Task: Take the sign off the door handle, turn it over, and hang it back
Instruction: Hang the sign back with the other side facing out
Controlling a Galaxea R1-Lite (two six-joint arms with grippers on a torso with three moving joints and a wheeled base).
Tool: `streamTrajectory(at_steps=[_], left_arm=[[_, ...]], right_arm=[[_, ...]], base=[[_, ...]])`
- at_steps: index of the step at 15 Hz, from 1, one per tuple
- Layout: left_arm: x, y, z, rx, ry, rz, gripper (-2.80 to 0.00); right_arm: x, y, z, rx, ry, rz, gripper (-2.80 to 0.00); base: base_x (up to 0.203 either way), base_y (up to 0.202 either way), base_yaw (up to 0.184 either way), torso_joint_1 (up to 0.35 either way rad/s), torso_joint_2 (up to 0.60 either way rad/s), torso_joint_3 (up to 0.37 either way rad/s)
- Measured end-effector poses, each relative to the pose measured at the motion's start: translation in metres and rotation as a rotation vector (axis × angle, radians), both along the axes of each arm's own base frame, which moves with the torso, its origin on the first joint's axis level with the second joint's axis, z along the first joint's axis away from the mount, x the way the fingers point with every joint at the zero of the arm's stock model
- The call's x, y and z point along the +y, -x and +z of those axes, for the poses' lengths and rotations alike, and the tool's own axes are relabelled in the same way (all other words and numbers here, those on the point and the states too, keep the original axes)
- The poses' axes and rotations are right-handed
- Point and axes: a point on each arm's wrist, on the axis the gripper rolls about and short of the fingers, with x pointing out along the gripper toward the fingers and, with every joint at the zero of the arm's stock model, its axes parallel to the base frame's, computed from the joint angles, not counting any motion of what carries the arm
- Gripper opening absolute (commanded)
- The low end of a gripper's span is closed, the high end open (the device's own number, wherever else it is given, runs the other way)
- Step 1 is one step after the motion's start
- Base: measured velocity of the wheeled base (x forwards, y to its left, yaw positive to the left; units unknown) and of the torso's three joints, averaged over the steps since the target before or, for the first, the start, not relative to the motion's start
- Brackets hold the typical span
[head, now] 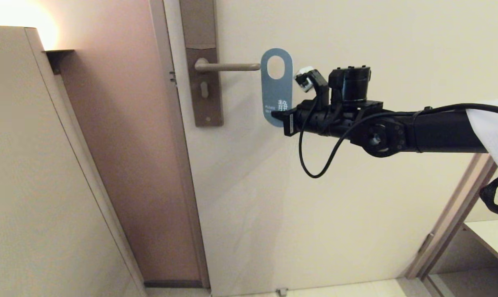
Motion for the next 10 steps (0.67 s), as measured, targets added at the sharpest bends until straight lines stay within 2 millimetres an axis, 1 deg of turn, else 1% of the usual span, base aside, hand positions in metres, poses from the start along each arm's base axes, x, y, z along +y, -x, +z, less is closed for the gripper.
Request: streamTrajectory(at_steps=[8,10], left_arm=[[0.0000,0.0000,0.0000,0.000,0.001,0.000,-2.80],[0.0000,0.0000,0.0000,0.000,0.000,0.000,-2.80]], right_arm=[[0.0030,-0.0006,0.0033,-0.003,0.000,0.008,-2.80],[0.0071,0.0014,0.0063,0.002,0.002,0.019,-2.80]], base=[[0.000,0.000,0.000,0.000,0.00,0.000],[0.000,0.000,0.000,0.000,0.00,0.000]])
